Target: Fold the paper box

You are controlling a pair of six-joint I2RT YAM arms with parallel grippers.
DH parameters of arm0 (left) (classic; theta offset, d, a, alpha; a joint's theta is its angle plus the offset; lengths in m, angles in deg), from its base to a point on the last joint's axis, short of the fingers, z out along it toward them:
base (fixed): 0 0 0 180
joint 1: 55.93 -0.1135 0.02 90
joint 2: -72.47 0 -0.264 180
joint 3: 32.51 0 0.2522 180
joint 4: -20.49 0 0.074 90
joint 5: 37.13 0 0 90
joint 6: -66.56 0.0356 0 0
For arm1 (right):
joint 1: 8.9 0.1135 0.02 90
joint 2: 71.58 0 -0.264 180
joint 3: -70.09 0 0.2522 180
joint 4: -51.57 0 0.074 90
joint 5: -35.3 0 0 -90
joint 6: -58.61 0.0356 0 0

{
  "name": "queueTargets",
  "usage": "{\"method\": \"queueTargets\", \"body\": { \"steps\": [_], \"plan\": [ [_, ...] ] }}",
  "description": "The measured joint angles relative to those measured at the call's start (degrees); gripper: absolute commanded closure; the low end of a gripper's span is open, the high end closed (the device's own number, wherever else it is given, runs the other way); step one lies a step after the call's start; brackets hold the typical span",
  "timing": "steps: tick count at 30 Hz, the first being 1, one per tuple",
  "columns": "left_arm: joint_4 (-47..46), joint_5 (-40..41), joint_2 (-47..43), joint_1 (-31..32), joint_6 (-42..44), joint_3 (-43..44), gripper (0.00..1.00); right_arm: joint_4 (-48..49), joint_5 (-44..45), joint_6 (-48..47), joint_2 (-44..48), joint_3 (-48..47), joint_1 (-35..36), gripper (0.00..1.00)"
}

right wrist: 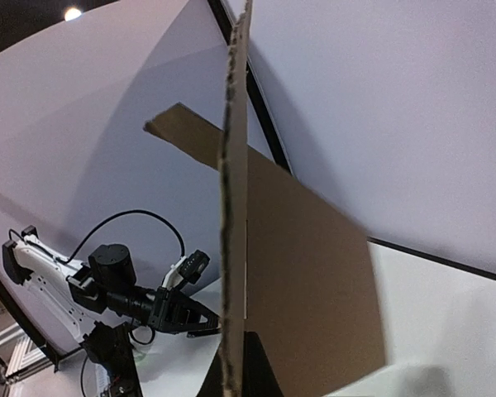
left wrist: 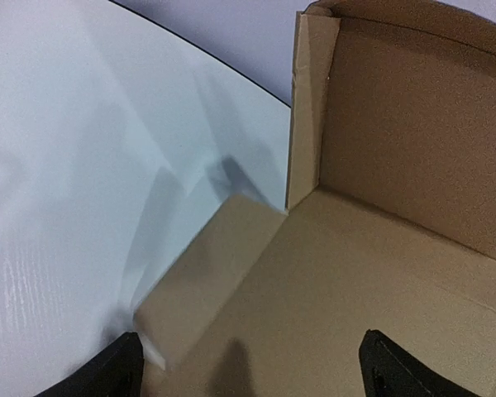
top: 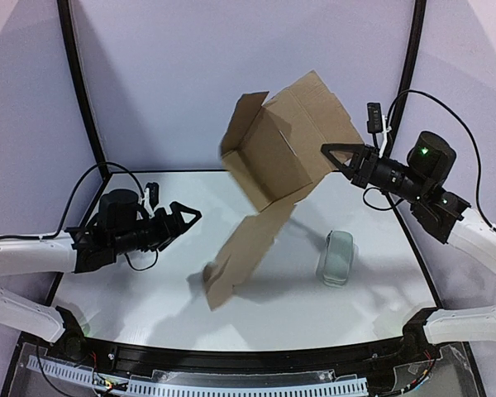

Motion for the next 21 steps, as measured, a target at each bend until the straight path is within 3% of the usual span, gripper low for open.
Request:
{"method": "queueTargets", "body": {
  "steps": [9, 16, 21],
  "plan": [
    [-5.49, 0.13, -0.66, 0.00, 2.29, -2.10, 0.01, 4.55, -1.70, 3.96, -1.25, 1.11, -0.02, 1.00],
    [-7.78, 4.59, 4.70, -0.57, 5.73, 0.74, 0.01, 4.98, -7.63, 5.14, -1.25, 1.09, -0.02, 1.00],
    [-16.11, 3.89, 9.33, -1.05, 7.48, 1.31, 0.01, 7.52, -11.43, 8.68, -1.60, 1.07, -0.02, 1.00]
  ]
}}
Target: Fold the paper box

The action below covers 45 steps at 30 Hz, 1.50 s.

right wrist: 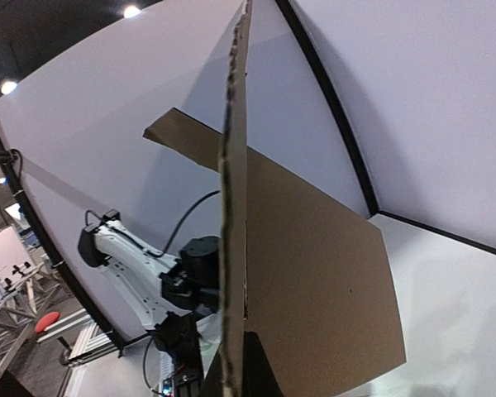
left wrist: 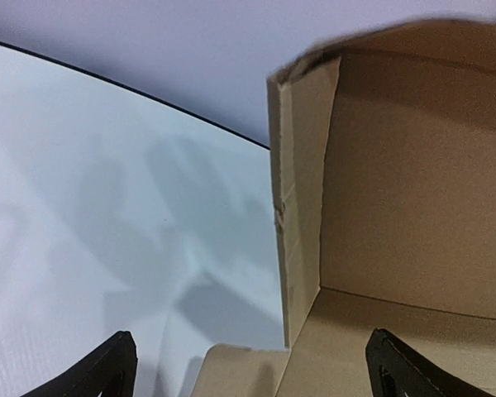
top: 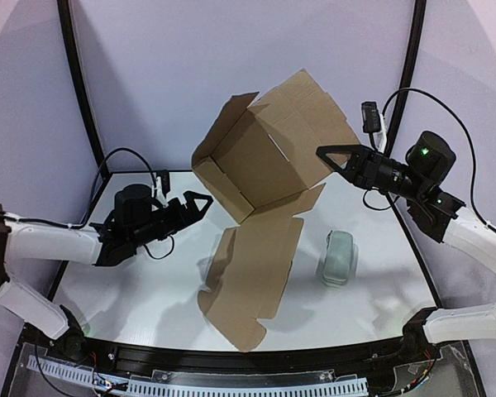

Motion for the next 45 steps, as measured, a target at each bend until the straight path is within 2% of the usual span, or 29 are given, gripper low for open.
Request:
{"method": "queueTargets", "body": {
  "steps": [3, 8, 15, 18, 22, 25, 30, 31, 34, 37, 38, 40, 43, 45],
  "plan": [
    [-4.57, -1.53, 4.55, -0.02, 0.57, 1.57, 0.02, 2.64, -1.79, 2.80, -0.61, 0.00, 0.00, 1.00],
    [-11.06, -3.58, 9.44, -0.02, 0.61, 3.28, 0.21, 6.45, -3.04, 6.95, -0.85, 0.00, 0.02, 1.00],
    [-18.45, -5.77, 13.99, -0.02, 0.35, 5.03, 0.31, 10.60, -3.10, 10.27, -0.83, 0.02, 0.07, 1.00],
    [-21.49, -6.71, 15.76, -0.02, 0.00, 5.68, 0.39, 11.45, -3.08, 10.97, -0.83, 0.20, 0.24, 1.00],
    [-23.41, -7.48, 17.35, -0.02, -0.57, 6.69, 0.55, 11.89, -3.02, 11.41, -0.76, 1.03, 0.28, 1.00],
    [-24.04, -7.23, 17.57, -0.02, -0.87, 6.91, 0.73, 11.76, -2.97, 11.41, -0.68, 1.57, 0.28, 1.00],
    [-24.37, -6.27, 17.57, -0.02, 0.46, 6.95, 0.87, 10.49, -2.47, 10.73, 0.50, 2.80, 0.28, 1.00],
    [-24.37, -6.12, 17.55, -0.02, 0.46, 6.95, 0.97, 10.34, -2.34, 10.71, 0.66, 2.95, 0.28, 1.00],
    [-24.04, -5.42, 17.46, 0.15, 2.36, 6.97, 0.99, 9.75, -1.29, 10.45, 1.16, 3.74, 0.28, 1.00],
    [-21.55, -4.17, 16.55, 0.20, 4.68, 7.08, 0.99, 7.93, -0.15, 9.62, 1.44, 4.04, 0.24, 0.44],
    [-19.76, -3.32, 15.93, 0.20, 6.01, 7.15, 0.99, 6.14, 0.59, 8.61, 1.95, 4.02, 0.22, 0.39],
    [-15.93, -1.97, 14.19, 0.07, 8.63, 7.19, 0.99, 1.42, 2.86, 6.14, 3.78, 3.93, 0.28, 0.04],
    [-9.64, 0.44, 10.38, -0.35, 13.68, 7.30, 0.99, -8.02, 9.60, 1.18, 7.87, 3.41, 0.28, 0.02],
    [-3.23, 2.58, 6.19, -0.37, 18.47, 7.58, 0.99, -16.17, 17.75, -3.02, 11.52, 2.43, 0.28, 0.02]
  ]
}}
